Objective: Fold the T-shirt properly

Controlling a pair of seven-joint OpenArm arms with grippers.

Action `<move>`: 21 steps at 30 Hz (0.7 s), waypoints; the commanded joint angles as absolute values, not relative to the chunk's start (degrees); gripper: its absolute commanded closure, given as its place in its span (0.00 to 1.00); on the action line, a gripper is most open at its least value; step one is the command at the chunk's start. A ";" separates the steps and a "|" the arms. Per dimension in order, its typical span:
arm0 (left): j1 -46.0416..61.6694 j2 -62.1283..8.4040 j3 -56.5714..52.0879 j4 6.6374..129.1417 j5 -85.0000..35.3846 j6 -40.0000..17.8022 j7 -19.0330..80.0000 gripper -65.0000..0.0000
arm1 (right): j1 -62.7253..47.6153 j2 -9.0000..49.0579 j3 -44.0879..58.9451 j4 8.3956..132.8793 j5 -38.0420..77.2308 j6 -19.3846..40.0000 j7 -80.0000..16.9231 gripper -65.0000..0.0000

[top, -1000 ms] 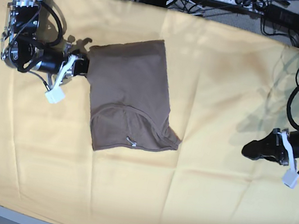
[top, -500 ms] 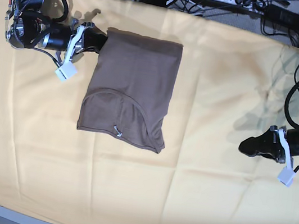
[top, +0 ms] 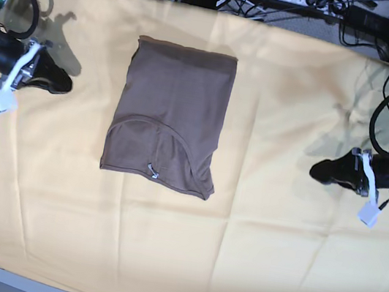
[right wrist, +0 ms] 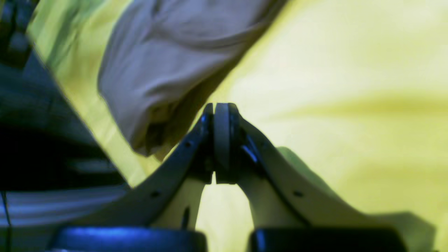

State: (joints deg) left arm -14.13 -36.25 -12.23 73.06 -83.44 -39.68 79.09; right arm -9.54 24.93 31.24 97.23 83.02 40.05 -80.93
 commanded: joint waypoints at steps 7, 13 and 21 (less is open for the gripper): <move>-7.31 -40.12 -14.59 82.87 -85.00 -40.00 78.74 1.00 | -18.28 27.46 38.44 105.89 85.00 40.00 -79.64 1.00; 2.33 -40.84 -20.05 98.08 -85.00 -38.96 80.00 1.00 | -28.93 27.44 45.80 114.24 85.00 40.00 -79.64 1.00; 22.04 -41.10 -33.85 114.32 -85.00 -37.43 80.00 1.00 | -43.31 27.31 56.36 119.04 85.00 40.00 -79.59 1.00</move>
State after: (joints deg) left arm 22.26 -40.03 -33.45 113.75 -83.68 -37.34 80.34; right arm -42.96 26.44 55.70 118.41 84.01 40.03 -80.23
